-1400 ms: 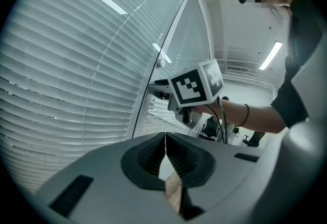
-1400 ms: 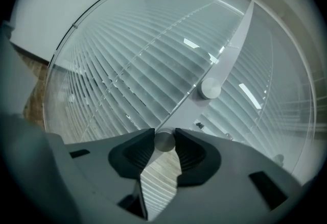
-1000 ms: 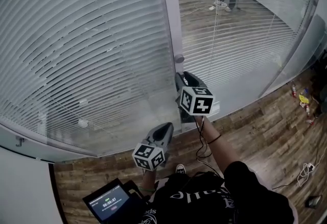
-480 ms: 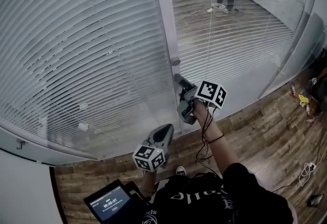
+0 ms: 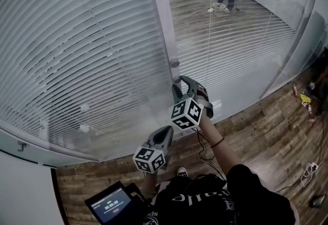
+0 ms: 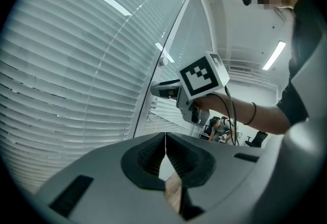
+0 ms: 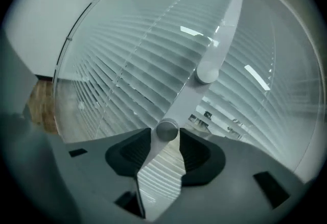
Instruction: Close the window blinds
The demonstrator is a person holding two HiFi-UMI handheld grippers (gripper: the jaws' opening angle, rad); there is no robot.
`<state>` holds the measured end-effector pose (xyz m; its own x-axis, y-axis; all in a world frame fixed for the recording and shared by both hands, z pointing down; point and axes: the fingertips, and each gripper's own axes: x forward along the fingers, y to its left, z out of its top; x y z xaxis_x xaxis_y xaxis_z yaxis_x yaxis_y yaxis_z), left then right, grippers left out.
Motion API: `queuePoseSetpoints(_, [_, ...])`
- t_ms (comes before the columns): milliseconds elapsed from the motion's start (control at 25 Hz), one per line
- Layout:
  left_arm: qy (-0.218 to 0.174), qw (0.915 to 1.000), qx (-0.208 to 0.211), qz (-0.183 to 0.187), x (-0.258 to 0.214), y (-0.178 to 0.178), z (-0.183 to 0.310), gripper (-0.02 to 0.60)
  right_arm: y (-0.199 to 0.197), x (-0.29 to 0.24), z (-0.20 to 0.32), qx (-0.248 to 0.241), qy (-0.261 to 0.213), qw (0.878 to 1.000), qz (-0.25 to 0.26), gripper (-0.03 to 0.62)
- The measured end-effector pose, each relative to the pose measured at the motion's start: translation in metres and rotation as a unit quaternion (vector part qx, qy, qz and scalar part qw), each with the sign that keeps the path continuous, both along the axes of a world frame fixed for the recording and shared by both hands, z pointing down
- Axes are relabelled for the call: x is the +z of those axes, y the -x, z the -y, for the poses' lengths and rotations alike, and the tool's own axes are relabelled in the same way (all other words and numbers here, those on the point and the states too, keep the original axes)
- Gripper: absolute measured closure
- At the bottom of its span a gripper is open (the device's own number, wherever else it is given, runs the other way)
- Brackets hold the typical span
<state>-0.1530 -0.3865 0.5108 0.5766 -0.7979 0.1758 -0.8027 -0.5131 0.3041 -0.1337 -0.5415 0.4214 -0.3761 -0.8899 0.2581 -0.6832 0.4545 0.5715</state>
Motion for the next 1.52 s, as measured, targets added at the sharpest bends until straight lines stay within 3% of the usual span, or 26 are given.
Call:
queuePoseSetpoints(200, [0.004,1.0,-0.006,0.003,0.005,0.005,-0.001,0.577,0.002,-0.002,0.002,0.015,-0.083,0.994,-0.071,0.436])
queuePoseSetpoints(320, [0.007,0.9999,-0.013,0.005,0.007,0.011,-0.002,0.577,0.007,-0.001,0.004,0.012,-0.079,0.995,-0.063,0.456])
queuePoseSetpoints(400, [0.007,0.9998,-0.018,0.004,0.008,0.014,-0.002,0.577,0.004,-0.003,0.005,0.014,-0.022,0.999,0.035,0.457])
queuePoseSetpoints(440, [0.007,0.9998,-0.019,0.005,0.008,0.015,-0.001,0.577,0.002,-0.005,0.006,0.016,0.017,0.994,0.103,0.457])
queuePoseSetpoints(520, [0.008,0.9997,-0.02,0.005,0.008,0.015,-0.001,0.577,-0.002,-0.007,0.008,0.02,0.08,0.974,0.213,0.457])
queuePoseSetpoints(600, [0.009,0.9998,-0.019,0.006,0.009,0.015,-0.001,0.577,-0.005,-0.005,0.01,0.024,0.121,0.949,0.289,0.457])
queuePoseSetpoints(680, [0.01,0.9998,-0.015,0.007,0.011,0.013,-0.002,0.577,-0.007,-0.001,0.012,0.024,0.176,0.907,0.383,0.457])
queuePoseSetpoints(760, [0.011,0.9998,-0.012,0.008,0.012,0.013,-0.001,0.577,-0.008,0.001,0.015,0.021,0.235,0.851,0.47,0.457])
queuePoseSetpoints(920, [0.012,0.9998,-0.011,0.008,0.014,0.011,-0.001,0.577,-0.009,0.002,0.016,0.017,0.304,0.763,0.57,0.457])
queuePoseSetpoints(960, [0.012,0.9998,-0.011,0.008,0.015,0.011,-0.002,0.577,-0.01,0.003,0.016,0.016,0.324,0.73,0.602,0.457])
queuePoseSetpoints(1000, [0.012,0.9999,-0.01,0.007,0.014,0.01,-0.002,0.577,-0.012,0.003,0.016,0.015,0.347,0.687,0.638,0.459])
queuePoseSetpoints(1120, [0.011,0.9999,-0.007,0.007,0.013,0.009,-0.002,0.577,-0.013,0.007,0.018,0.011,0.409,0.546,0.731,0.459])
queuePoseSetpoints(1200, [0.012,0.9999,-0.006,0.006,0.013,0.011,-0.002,0.577,-0.012,0.012,0.02,0.014,0.433,0.482,0.762,0.459])
queuePoseSetpoints(1280, [0.013,0.9999,-0.006,0.007,0.012,0.013,-0.001,0.577,-0.01,0.017,0.022,0.018,0.448,0.435,0.781,0.459])
queuePoseSetpoints(1440, [0.013,0.9999,-0.006,0.006,0.011,0.013,-0.001,0.577,-0.01,0.02,0.021,0.02,0.468,0.355,0.809,0.459])
queuePoseSetpoints(1480, [0.013,0.9999,-0.007,0.006,0.012,0.012,-0.002,0.577,-0.01,0.021,0.02,0.02,0.471,0.343,0.813,0.459])
queuePoseSetpoints(1520, [0.014,0.9999,-0.008,0.007,0.012,0.012,-0.002,0.577,-0.011,0.021,0.02,0.021,0.472,0.338,0.814,0.459])
